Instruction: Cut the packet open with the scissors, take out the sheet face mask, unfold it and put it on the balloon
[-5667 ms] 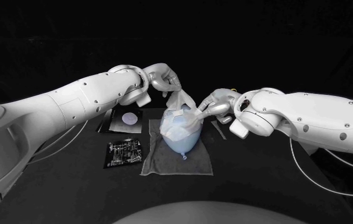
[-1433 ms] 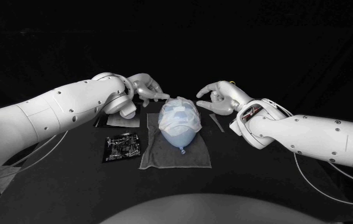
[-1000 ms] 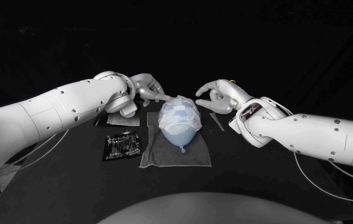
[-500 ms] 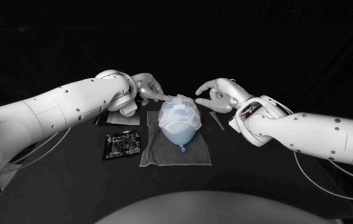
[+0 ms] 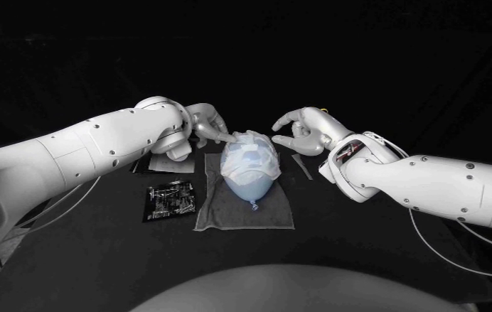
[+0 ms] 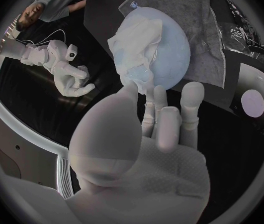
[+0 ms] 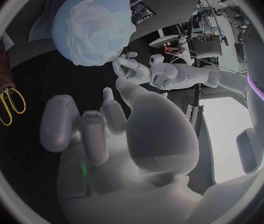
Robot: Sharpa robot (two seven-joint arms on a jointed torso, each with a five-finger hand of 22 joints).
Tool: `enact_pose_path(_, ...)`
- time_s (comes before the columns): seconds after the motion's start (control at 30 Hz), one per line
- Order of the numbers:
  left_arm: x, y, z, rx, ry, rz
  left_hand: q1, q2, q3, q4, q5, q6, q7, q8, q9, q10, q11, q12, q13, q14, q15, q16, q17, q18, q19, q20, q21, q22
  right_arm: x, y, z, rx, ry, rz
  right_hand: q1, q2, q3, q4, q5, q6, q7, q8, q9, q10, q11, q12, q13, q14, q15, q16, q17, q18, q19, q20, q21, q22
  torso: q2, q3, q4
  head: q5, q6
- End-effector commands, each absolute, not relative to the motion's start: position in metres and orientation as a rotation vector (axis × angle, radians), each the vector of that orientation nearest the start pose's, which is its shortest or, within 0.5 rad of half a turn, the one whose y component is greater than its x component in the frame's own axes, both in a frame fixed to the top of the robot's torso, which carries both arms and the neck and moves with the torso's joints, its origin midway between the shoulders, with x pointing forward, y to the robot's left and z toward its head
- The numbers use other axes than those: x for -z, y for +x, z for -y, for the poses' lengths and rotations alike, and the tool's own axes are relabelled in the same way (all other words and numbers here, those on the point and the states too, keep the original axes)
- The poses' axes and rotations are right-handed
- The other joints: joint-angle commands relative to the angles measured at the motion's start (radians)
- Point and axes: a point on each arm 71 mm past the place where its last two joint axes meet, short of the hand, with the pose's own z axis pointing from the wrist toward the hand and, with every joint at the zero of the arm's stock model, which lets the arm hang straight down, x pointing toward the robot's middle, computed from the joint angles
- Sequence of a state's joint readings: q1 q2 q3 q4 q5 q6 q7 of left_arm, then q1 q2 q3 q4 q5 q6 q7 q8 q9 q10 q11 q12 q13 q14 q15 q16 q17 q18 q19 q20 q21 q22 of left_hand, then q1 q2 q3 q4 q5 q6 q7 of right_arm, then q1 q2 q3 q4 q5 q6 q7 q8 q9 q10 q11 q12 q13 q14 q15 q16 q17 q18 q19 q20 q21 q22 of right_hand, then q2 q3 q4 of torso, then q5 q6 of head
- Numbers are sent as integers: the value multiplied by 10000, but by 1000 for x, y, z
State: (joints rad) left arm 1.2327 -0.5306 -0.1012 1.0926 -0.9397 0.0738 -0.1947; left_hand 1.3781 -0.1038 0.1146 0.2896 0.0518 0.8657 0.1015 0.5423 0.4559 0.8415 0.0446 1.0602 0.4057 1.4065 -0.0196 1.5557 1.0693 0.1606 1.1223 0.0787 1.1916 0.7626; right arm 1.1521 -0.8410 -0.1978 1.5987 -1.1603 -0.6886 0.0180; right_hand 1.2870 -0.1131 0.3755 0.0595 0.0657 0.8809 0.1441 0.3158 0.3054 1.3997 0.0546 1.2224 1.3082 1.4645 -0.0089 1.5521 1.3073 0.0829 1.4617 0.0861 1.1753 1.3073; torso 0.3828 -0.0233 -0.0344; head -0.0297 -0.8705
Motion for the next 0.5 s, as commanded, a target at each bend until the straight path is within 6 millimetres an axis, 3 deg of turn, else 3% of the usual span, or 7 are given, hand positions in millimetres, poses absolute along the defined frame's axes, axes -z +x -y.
enact_pose_path(0.03,242,543,-162,7091,-2203,-22249,170,38,10,-11,-35,122,-20,-86,-43,-30,-80,18,16,39,-17,40,-14,-156,71,10,42,28,233,440,188,-8550,1511,-15548,112,-27,63,-21,-57,71,-3,-42,-15,48,7,66,17,980,-67,38,2445,-85,146,-15,78,1522,-3,-1,1,-4,-18)
enact_pose_path(0.27,241,543,-161,7255,-2303,-22242,973,386,558,-173,-30,351,-139,-235,-187,-83,-163,-81,-2,21,-94,25,-62,-163,83,-47,75,80,233,441,189,-8515,1602,-15546,117,-15,76,-16,-40,83,-3,-56,-28,56,6,73,20,979,-67,36,2443,-87,149,-18,86,1525,0,0,1,-18,-21)
enact_pose_path(0.5,242,543,-161,7288,-2327,-22249,1485,434,1120,-264,-28,503,-149,-355,-293,-76,-175,-206,-47,25,-113,13,-55,-170,82,-81,102,117,233,441,190,-8506,1667,-15543,117,-3,88,-6,-21,98,-3,-69,-41,63,6,80,24,984,-68,45,2454,-89,153,-20,97,1529,1,0,-2,-31,-21)
